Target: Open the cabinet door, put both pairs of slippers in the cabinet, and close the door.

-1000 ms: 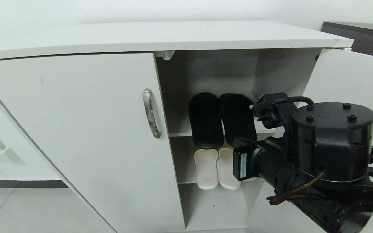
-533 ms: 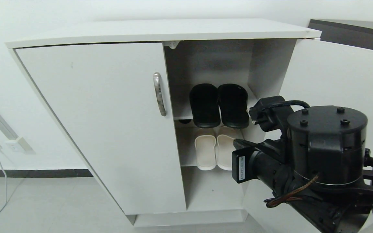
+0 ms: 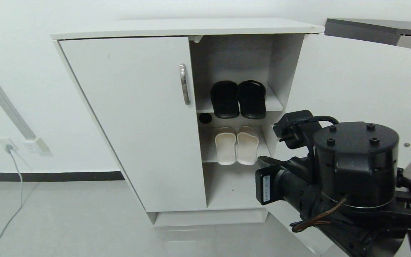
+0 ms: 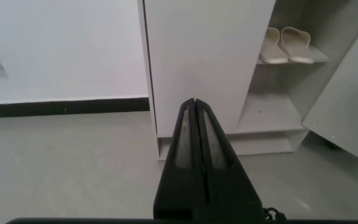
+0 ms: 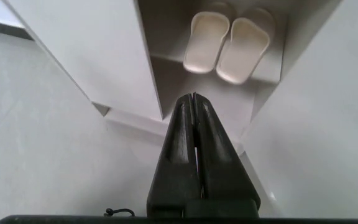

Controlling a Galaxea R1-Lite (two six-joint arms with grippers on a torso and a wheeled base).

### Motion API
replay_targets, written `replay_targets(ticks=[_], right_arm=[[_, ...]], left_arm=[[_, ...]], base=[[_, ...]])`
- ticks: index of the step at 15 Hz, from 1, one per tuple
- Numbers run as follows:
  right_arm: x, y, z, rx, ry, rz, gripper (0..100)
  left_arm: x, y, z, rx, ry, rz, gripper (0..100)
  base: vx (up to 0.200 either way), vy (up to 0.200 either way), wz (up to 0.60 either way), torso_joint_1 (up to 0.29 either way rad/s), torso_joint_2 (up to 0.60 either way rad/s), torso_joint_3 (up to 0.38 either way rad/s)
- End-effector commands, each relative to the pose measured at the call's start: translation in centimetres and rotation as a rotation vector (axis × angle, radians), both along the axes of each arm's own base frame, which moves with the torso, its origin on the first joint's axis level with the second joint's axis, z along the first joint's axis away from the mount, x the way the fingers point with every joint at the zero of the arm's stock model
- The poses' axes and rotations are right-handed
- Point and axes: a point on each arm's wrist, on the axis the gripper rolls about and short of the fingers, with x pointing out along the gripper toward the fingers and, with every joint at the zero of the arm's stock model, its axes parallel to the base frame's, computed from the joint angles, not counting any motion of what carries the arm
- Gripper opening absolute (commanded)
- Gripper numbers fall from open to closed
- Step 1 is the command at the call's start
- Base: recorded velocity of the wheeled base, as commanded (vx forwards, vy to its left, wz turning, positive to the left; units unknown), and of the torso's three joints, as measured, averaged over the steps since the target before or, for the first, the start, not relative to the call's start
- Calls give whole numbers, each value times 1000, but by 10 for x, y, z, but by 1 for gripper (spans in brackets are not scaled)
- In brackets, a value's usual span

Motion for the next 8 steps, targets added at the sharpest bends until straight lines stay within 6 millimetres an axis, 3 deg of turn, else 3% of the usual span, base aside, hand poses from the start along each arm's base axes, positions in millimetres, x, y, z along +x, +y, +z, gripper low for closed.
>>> replay_targets(ticks=[1, 2, 8], right_arm=[[3, 1, -5, -14, 8, -6, 0], [5, 1, -6, -14, 7, -14, 0], [10, -1, -13, -33, 7, -28, 0]], left_arm=[[0, 0, 0, 0, 0, 0, 0], [0, 0, 0, 0, 0, 0, 0], [0, 0, 0, -2, 0, 0, 0]], base=[[-200, 0, 0, 2, 2, 2], [-200, 0, 0, -2, 2, 7], [0, 0, 0, 0, 0, 0]])
